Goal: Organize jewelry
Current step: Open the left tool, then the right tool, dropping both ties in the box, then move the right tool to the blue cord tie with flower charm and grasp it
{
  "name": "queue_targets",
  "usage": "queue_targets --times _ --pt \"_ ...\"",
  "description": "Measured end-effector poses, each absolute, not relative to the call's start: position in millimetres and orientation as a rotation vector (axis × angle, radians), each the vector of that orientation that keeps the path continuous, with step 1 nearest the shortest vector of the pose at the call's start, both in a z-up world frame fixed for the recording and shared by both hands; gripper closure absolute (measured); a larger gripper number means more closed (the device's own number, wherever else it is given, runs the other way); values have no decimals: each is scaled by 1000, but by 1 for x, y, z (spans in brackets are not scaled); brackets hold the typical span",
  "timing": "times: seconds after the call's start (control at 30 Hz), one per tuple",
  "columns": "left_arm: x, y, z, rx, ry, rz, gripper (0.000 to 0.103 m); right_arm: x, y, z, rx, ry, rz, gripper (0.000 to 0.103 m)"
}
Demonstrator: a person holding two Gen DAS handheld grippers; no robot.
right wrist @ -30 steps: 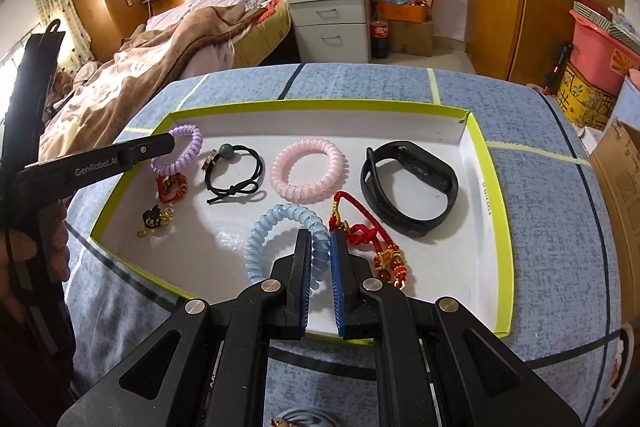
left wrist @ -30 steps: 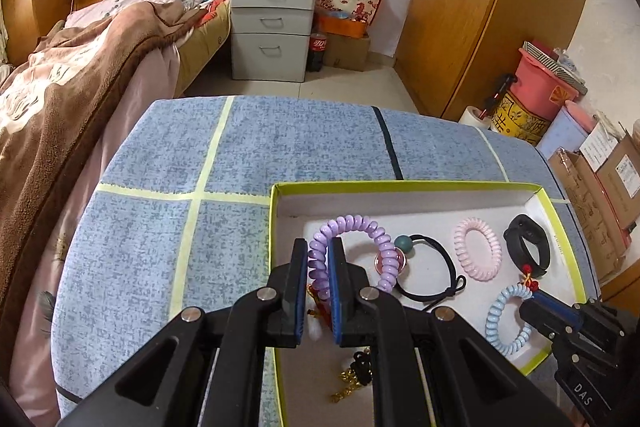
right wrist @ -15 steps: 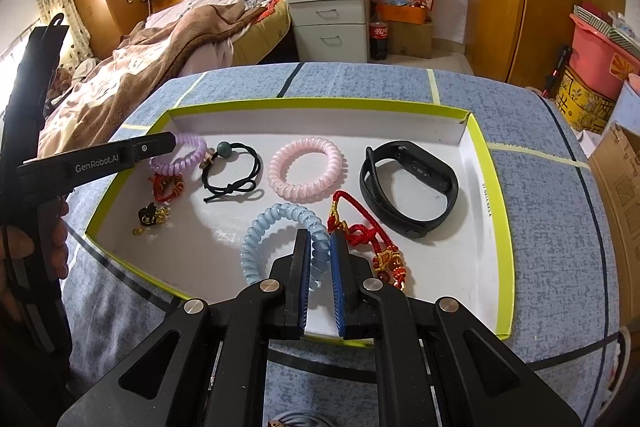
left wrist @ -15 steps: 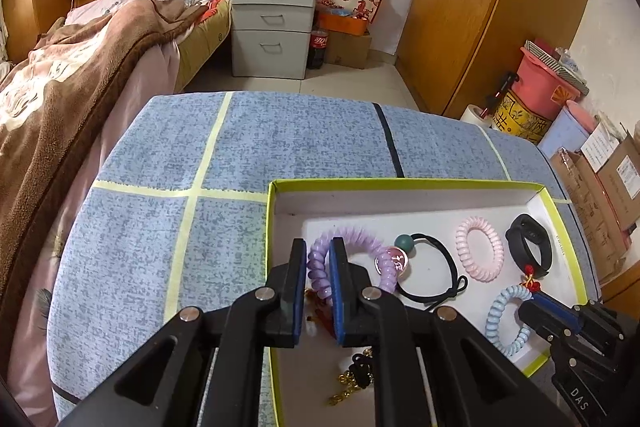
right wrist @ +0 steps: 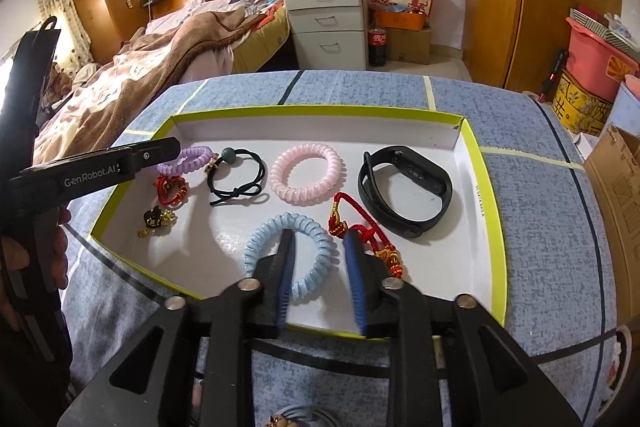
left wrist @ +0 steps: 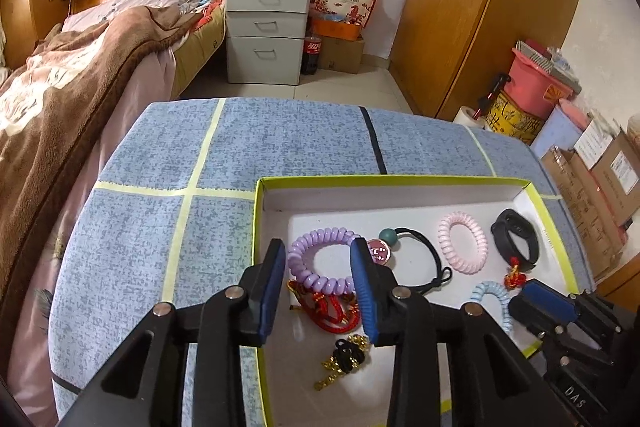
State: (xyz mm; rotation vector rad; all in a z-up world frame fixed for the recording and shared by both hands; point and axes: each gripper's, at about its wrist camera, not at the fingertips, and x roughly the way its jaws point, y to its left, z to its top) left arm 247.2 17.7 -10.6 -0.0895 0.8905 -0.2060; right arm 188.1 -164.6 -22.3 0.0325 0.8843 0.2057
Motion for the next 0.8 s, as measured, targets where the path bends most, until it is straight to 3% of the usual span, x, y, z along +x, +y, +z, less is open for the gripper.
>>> queue_targets --times 0.8 --pt "140 20 20 -50 786 -216 58 121 -169 9 71 783 207 71"
